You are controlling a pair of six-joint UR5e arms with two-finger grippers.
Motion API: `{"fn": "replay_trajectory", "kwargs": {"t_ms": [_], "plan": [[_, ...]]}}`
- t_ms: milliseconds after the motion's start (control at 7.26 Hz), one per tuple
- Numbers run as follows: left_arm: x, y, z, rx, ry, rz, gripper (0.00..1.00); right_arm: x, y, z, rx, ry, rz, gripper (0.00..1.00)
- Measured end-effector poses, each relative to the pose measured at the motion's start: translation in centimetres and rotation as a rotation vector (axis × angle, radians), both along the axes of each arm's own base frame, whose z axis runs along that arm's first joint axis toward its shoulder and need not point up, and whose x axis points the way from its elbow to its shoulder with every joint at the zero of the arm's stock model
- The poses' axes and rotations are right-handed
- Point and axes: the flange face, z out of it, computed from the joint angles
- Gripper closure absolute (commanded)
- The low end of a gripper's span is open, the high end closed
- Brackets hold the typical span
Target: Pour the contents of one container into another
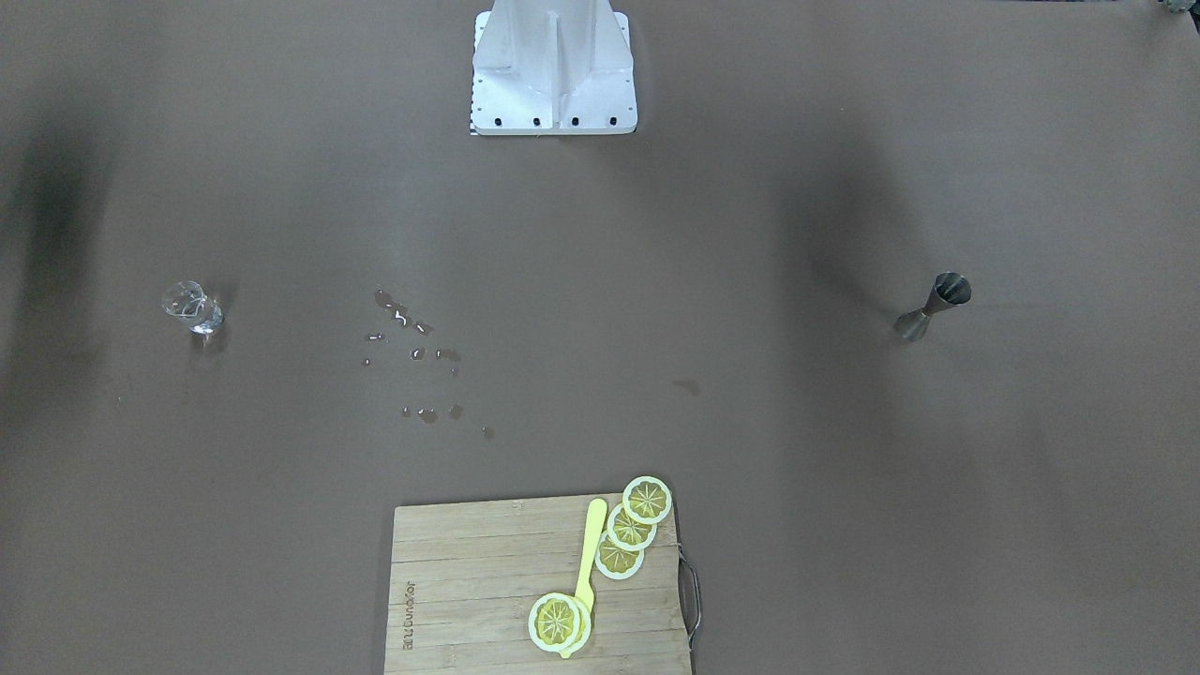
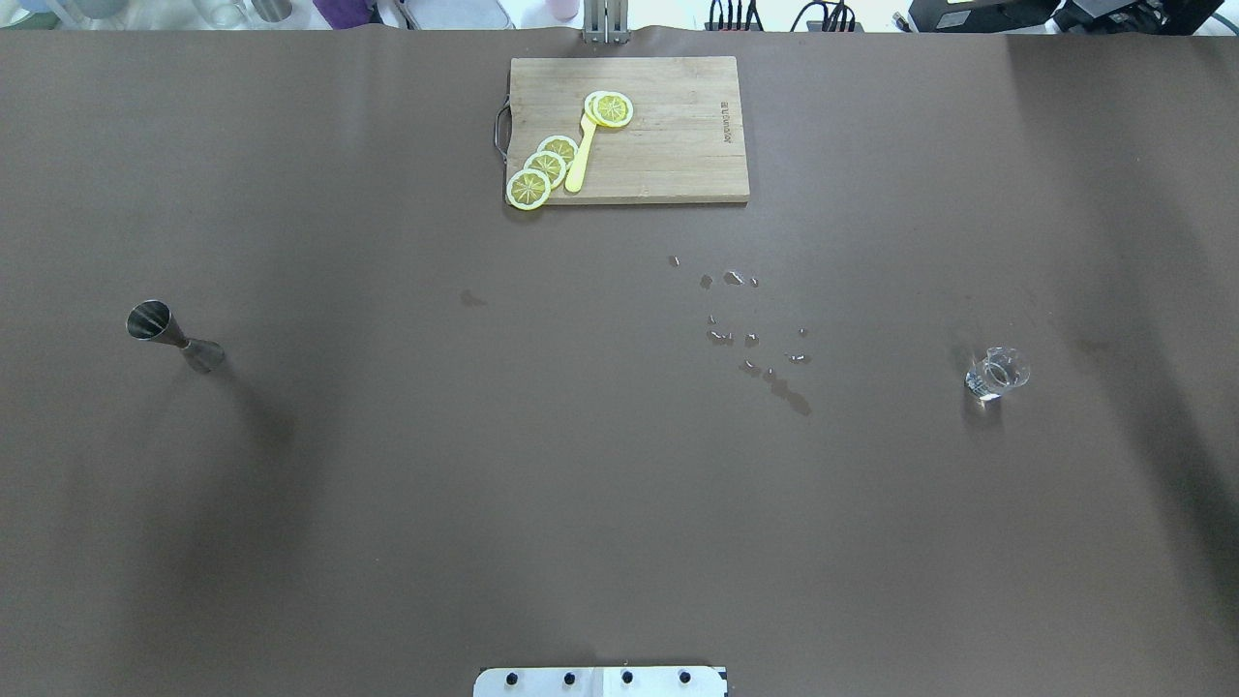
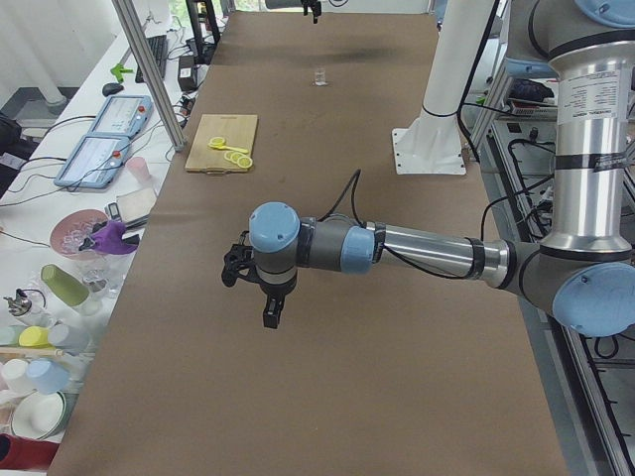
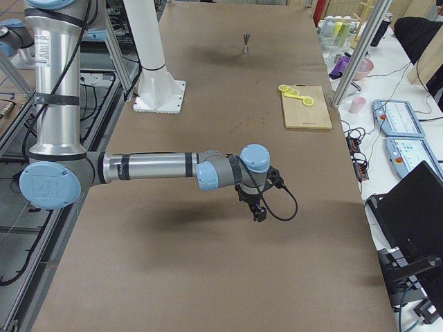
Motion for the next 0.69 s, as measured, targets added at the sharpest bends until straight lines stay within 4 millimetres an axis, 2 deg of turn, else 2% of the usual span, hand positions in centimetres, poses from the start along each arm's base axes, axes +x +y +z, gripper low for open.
{"fn": "replay_trajectory", "kwargs": {"t_ms": [413,689], "plan": [[0.1,-2.3,-3.7,0.064,0.013,-0.072,0.03,-1.2,-0.2,-1.8,-0.040,-0.061,0.056,0.00],[0.6,-2.9,-5.5,0.111,0.038,-0.148,0.03,-2.7,1.0,-2.7,-0.020,-0.143,0.103,0.00]]}}
